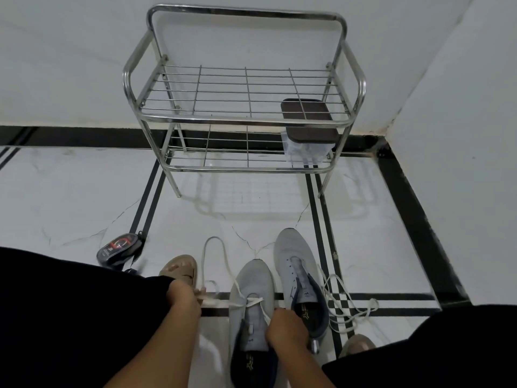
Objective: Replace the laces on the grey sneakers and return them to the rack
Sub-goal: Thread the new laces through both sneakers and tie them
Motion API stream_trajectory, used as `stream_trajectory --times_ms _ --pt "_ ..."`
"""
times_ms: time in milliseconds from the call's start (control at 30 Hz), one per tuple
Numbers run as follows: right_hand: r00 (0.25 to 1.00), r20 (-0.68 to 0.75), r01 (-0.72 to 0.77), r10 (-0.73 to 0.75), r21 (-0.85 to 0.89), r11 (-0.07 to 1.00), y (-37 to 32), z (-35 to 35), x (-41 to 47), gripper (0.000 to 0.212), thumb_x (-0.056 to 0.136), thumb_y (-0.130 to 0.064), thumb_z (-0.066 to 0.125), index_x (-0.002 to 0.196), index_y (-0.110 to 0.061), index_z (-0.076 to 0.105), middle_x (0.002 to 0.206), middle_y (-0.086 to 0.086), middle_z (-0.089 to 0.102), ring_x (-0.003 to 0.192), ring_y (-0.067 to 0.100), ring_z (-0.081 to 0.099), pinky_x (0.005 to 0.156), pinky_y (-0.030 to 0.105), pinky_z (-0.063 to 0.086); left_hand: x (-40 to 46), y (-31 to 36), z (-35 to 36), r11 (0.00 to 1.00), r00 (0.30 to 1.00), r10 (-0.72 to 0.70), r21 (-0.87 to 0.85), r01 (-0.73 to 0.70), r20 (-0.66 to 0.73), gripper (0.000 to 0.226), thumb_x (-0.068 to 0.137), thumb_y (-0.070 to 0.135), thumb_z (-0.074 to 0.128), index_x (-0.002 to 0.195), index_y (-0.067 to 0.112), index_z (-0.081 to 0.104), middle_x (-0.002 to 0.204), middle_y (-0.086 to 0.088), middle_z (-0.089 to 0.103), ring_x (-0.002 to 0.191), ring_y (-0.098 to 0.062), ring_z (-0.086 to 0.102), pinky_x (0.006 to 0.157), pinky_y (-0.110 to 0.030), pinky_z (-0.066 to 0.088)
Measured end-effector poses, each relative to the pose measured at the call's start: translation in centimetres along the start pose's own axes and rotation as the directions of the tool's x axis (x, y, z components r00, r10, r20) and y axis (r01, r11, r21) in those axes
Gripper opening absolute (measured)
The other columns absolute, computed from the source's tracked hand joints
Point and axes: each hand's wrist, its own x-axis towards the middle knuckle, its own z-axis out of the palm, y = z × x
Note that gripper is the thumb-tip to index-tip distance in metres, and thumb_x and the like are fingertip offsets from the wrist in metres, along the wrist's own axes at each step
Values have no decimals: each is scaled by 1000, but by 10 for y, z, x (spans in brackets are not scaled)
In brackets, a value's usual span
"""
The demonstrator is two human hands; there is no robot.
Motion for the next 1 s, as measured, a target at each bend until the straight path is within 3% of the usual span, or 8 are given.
stream_trajectory --times_ms 67,200,333,433,533,667,900,1000 --pt "1000 4 2 -2 -2 1000 -1 0 0 34 96 -12 44 126 -13 59 129 7 59 116 25 60 91 35 51 0 -9 4 933 993 107 349 -86 -41 41 97 15 44 132 -5 45 129 -28 55 115 -42 57 78 -38 55" --pt "1000 -5 22 -22 -13 1000 -2 2 1 32 96 -14 45 124 -12 59 128 8 59 115 25 60 91 35 51 -20 -41 11 228 914 282 905 -358 291 42 92 22 51 129 12 36 127 -12 55 112 -30 58 83 -35 50" --pt "999 -8 38 -38 -24 999 -2 5 3 31 96 -16 45 123 -12 60 126 8 60 114 26 61 90 35 52 -27 -51 15 -237 761 465 892 -384 452 36 95 26 43 130 24 40 138 -6 37 119 -23 48 84 -33 48" --pt "999 3 49 -49 -28 998 -2 6 4 29 95 -17 49 121 -12 61 124 7 61 111 25 62 88 35 52 -17 -50 28 -392 571 407 701 -596 713 44 93 17 47 135 24 39 149 -7 28 131 -26 36 95 -37 43" --pt "998 9 62 -62 -31 998 -2 6 5 29 95 -18 49 120 -12 61 123 7 61 111 24 62 89 35 52 -9 -54 36 -452 548 309 627 -635 778 34 96 21 46 130 17 45 142 -5 37 133 -24 34 98 -37 40" --pt "997 13 78 -77 -45 996 -1 6 6 29 94 -19 49 119 -12 61 124 7 60 112 25 61 88 34 51 2 -59 30 -325 673 300 736 -594 676 35 97 37 42 124 18 53 131 -5 41 124 -26 39 96 -37 41" --pt "994 56 96 -95 -13 995 -5 -7 3 35 91 -31 55 121 -12 59 124 8 60 112 26 61 88 34 51 -32 13 48 538 852 62 701 -468 521 19 78 25 65 66 9 63 82 -3 60 78 -17 56 57 -22 39" --pt "995 -42 94 -87 213 972 -18 -27 1 29 92 -35 53 106 -13 65 110 7 66 100 24 64 81 31 52 -51 34 41 785 759 60 439 -437 649 15 78 27 70 73 15 78 106 5 69 108 -12 55 86 -24 36"
